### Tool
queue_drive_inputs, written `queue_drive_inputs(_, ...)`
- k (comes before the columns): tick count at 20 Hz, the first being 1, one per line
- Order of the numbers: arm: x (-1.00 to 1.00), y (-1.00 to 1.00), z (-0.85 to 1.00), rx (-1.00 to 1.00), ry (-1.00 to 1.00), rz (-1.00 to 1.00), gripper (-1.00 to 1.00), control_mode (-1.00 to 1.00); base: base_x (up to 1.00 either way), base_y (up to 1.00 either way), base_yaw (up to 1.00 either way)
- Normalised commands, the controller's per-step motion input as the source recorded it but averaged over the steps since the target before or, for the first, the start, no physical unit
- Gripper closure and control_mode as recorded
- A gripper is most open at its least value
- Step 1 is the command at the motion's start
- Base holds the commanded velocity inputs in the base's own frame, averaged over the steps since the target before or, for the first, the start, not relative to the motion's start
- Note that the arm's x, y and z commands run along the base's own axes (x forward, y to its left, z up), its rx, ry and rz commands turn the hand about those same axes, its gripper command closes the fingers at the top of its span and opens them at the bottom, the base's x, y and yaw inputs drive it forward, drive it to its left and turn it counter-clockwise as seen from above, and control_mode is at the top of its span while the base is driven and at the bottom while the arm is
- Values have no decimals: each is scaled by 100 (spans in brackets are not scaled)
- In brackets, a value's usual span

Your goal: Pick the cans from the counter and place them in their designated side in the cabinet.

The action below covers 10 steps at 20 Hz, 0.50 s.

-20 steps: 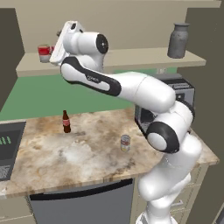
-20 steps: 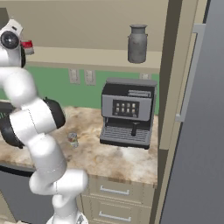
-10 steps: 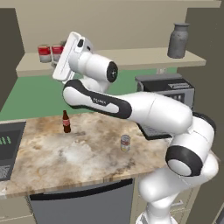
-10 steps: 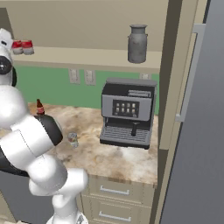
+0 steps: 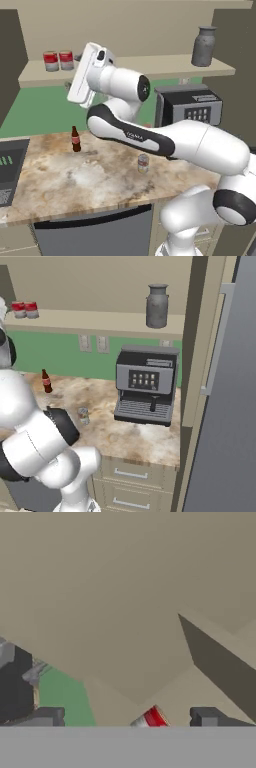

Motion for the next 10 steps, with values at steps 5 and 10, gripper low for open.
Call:
queue_drive_inputs(5,-82,0,0,-10,15,0,-100,-100,0,0,0)
queue_drive_inputs(10,-74,-8,0,-13,22,-1,-100,-100,0,0,0)
